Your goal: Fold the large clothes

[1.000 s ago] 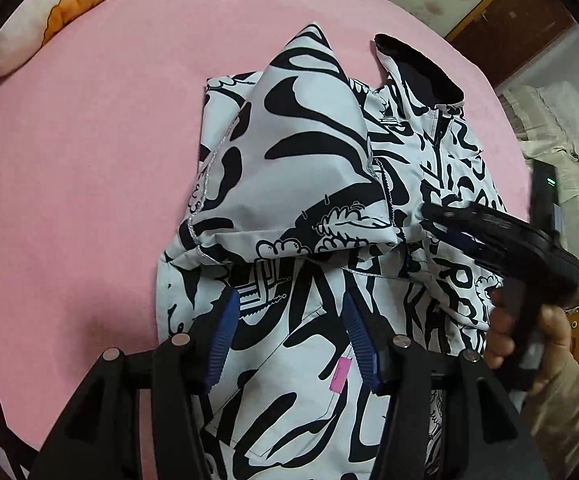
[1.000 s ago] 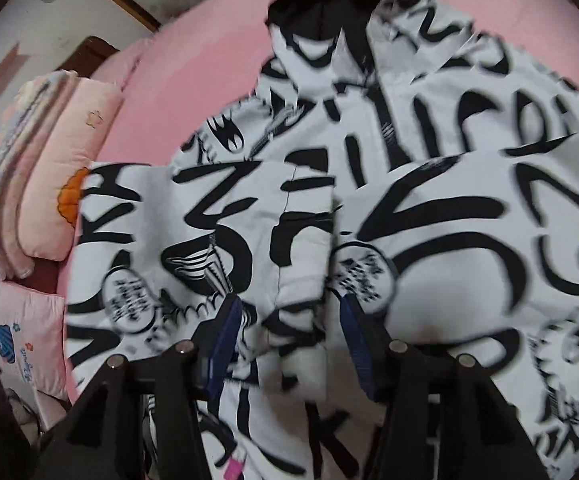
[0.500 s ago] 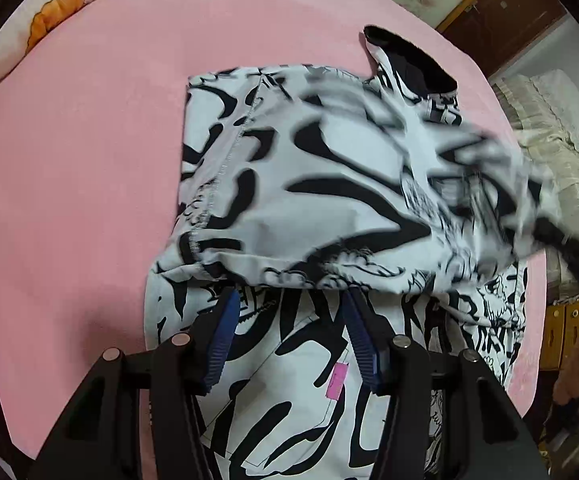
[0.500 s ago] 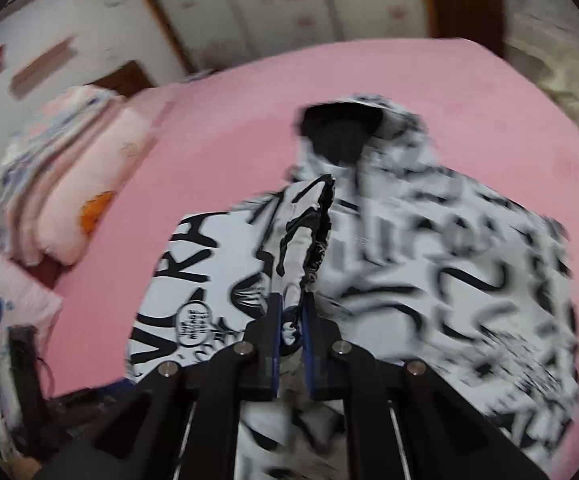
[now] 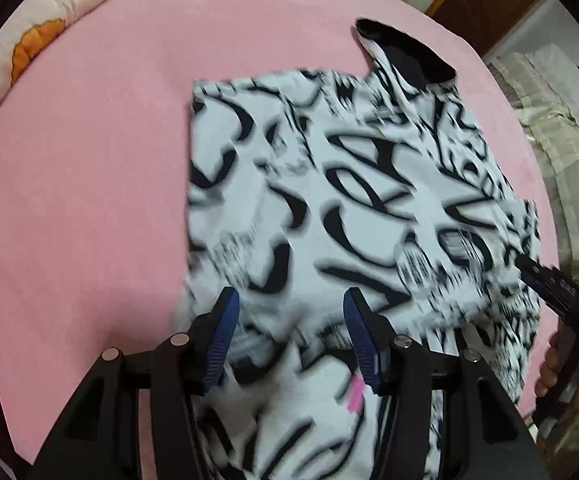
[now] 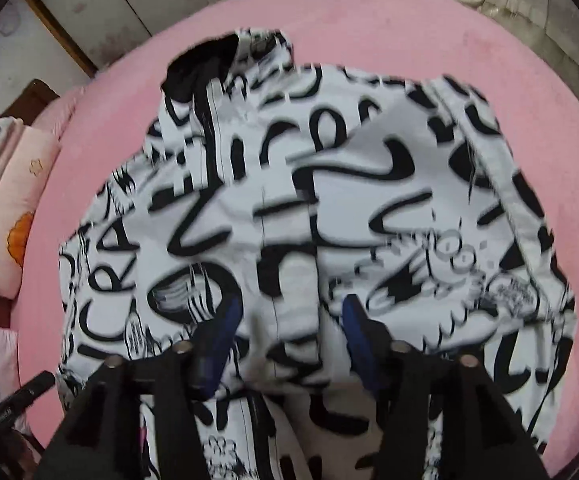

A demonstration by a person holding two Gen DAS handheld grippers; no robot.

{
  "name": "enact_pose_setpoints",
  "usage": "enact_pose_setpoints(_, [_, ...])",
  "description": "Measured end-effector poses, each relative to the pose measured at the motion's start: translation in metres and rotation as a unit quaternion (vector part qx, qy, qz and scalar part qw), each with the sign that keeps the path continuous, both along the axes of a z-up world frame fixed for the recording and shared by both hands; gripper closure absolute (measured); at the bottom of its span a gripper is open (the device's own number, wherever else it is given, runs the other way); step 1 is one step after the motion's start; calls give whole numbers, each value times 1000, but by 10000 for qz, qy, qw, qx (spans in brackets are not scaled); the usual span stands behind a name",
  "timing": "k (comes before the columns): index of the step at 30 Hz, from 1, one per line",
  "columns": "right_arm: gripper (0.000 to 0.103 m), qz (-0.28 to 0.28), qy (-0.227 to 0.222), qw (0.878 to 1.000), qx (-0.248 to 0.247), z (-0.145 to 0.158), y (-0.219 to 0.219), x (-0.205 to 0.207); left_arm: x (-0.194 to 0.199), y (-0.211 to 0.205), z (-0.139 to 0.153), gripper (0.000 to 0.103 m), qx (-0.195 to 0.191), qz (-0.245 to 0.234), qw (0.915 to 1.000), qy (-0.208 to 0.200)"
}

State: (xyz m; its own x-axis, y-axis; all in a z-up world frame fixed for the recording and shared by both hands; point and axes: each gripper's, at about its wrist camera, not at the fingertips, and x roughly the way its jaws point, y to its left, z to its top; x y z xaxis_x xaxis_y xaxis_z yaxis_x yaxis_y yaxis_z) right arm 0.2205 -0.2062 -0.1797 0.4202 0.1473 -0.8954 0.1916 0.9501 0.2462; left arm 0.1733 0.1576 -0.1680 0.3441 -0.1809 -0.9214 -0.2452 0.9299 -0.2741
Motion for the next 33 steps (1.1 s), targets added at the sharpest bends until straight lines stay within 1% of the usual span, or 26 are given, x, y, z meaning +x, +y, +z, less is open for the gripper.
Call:
enact_pose_setpoints(1, [46, 29, -25, 10000, 4, -2, -4, 4, 8, 4, -1, 44, -1, 4, 10000, -21])
enact_pose_setpoints(3, [46, 113, -31, 9999, -5, -7, -5, 19, 29, 16, -10, 44, 96, 27, 10000, 0])
enact_pose_setpoints(5, [46, 170, 78, 9998, -5, -18, -8, 33, 56, 32, -24, 44, 150, 66, 9998, 99])
enact_pose_setpoints(8, [46, 251, 179, 9992, 247, -30, -14, 49, 87, 52, -44, 44, 152, 203, 9994, 246])
enact_pose_setpoints(9, [47, 278, 200, 9990, 288, -34, -14, 53, 99, 59, -53, 44, 144, 268, 9989, 350])
enact_pose_setpoints(10, [53, 304, 224, 9988, 307, -38, -14, 56, 106, 63, -59, 44, 152, 328, 9984, 429])
enact_pose_setpoints(11, [64, 436, 266, 9980, 376, -44, -13, 61, 116, 70, -68, 44, 120, 428, 9976, 536])
enact_pose_setpoints(12, [79, 498, 305, 9979, 296, -45, -11, 62, 122, 74, -75, 44, 40, 489, 9971, 586])
enact_pose_setpoints(13, [87, 525, 283, 9979, 260, -46, -10, 66, 125, 76, -78, 44, -17, 529, 9969, 585])
enact_pose_setpoints(14, [92, 544, 187, 9978, 314, -43, -10, 69, 130, 78, -81, 45, -79, 587, 9968, 540])
enact_pose_setpoints(15, [92, 528, 53, 9981, 303, -39, -10, 72, 133, 78, -81, 59, -90, 614, 9970, 462])
enact_pose_setpoints(16, [93, 506, -99, 9982, 293, -34, -10, 74, 135, 77, -79, 73, -48, 624, 9974, 348])
enact_pose_setpoints(17, [93, 474, -281, 9980, 307, -27, -10, 78, 137, 76, -78, 80, 174, 666, 9971, 316])
enact_pose_setpoints(18, [93, 458, -352, 9979, 305, -26, -9, 80, 137, 75, -77, 96, 409, 709, 9963, 262])
enact_pose_setpoints(19, [93, 445, -378, 9979, 275, -27, -8, 83, 137, 74, -76, 97, 490, 710, 9961, 208])
enact_pose_setpoints(20, [93, 433, -286, 9985, 197, -34, -5, 88, 135, 73, -76, 99, 649, 705, 9953, 112])
enact_pose_setpoints(21, [93, 430, -194, 9988, 140, -40, -4, 90, 134, 73, -76, 100, 717, 690, 9950, 75])
enact_pose_setpoints(23, [88, 454, 14, 9990, -41, -57, 0, 92, 135, 71, -78, 100, 912, 651, 9937, 62])
enact_pose_setpoints(24, [81, 481, 92, 9986, -177, -62, 2, 92, 136, 71, -77, 99, 926, 642, 9936, 97])
enact_pose_setpoints(27, [76, 392, 107, 9987, -292, -54, 2, 89, 138, 65, -69, 96, 1031, 663, 9923, 195])
enact_pose_setpoints(28, [76, 333, 33, 9989, -329, -47, 2, 85, 137, 62, -62, 95, 1093, 651, 9917, 205])
enact_pose_setpoints(29, [75, 254, -152, 9988, -398, -35, 1, 77, 133, 58, -55, 93, 1147, 628, 9913, 177])
enact_pose_setpoints(30, [75, 209, -270, 9983, -477, -26, 1, 71, 127, 51, -42, 88, 1170, 586, 9914, 48])
enact_pose_setpoints(31, [71, 166, -435, 9971, -605, -14, 4, 62, 120, 42, -30, 83, 1164, 550, 9916, -135])
enact_pose_setpoints(32, [68, 163, -538, 9963, -644, -7, 6, 56, 111, 32, -18, 80, 1101, 521, 9921, -312])
enact_pose_setpoints(33, [65, 209, -702, 9953, -638, 3, 12, 46, 104, 24, -11, 75, 1017, 503, 9927, -415])
